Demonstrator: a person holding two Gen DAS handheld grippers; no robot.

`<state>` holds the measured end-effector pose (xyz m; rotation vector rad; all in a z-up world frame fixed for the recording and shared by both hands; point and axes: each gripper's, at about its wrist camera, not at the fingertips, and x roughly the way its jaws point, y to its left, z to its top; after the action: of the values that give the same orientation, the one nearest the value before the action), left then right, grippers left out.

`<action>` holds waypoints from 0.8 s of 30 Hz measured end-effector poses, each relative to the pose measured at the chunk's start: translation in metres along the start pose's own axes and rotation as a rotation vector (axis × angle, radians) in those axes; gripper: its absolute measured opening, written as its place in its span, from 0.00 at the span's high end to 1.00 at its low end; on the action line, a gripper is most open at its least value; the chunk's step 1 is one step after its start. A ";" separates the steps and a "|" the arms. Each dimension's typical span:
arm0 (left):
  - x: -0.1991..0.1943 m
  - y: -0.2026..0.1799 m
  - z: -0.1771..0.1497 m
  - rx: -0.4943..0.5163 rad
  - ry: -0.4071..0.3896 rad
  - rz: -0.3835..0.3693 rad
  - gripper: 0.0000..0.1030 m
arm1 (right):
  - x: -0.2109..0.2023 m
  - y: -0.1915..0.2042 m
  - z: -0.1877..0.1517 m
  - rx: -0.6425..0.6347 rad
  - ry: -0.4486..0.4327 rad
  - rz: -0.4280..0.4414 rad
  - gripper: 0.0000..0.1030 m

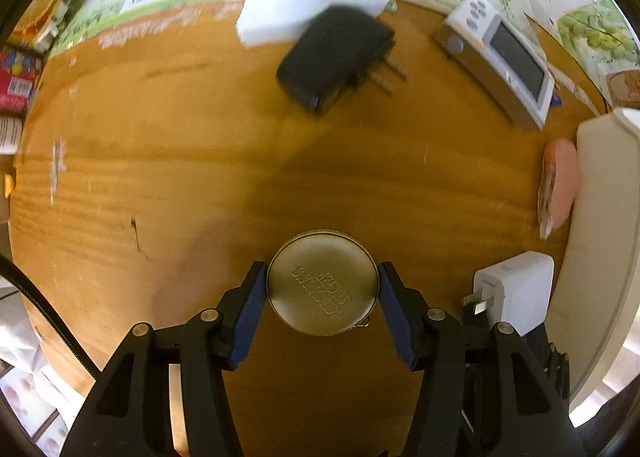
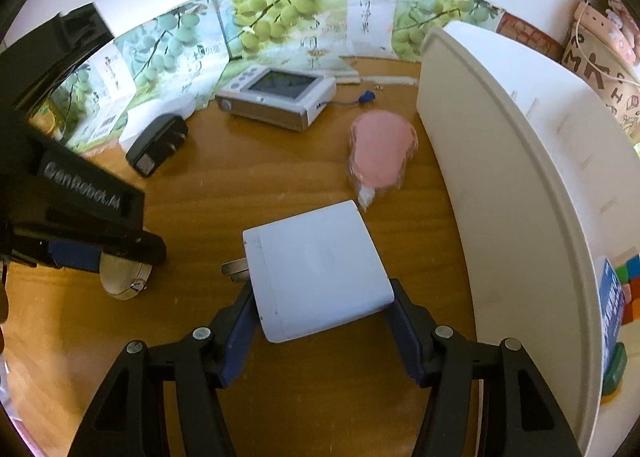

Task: Organize rigid objects
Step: 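Carry the gold tin and white charger into the white tray and open both tools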

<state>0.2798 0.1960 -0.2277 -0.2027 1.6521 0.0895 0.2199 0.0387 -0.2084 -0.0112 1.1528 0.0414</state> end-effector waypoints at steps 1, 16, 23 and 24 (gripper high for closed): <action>0.000 0.004 -0.003 -0.005 0.008 -0.012 0.43 | -0.002 0.000 -0.002 -0.004 0.009 0.001 0.40; -0.002 0.058 -0.097 -0.017 0.048 -0.025 0.43 | -0.046 0.000 -0.041 -0.038 0.051 0.052 0.43; 0.005 0.067 -0.141 0.028 0.049 -0.024 0.43 | -0.065 0.009 -0.050 -0.091 0.029 0.042 0.46; 0.004 0.067 -0.148 0.040 0.045 -0.023 0.43 | -0.066 0.009 -0.051 -0.096 0.032 0.045 0.46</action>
<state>0.1226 0.2347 -0.2221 -0.1948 1.6945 0.0351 0.1463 0.0446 -0.1684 -0.0717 1.1822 0.1369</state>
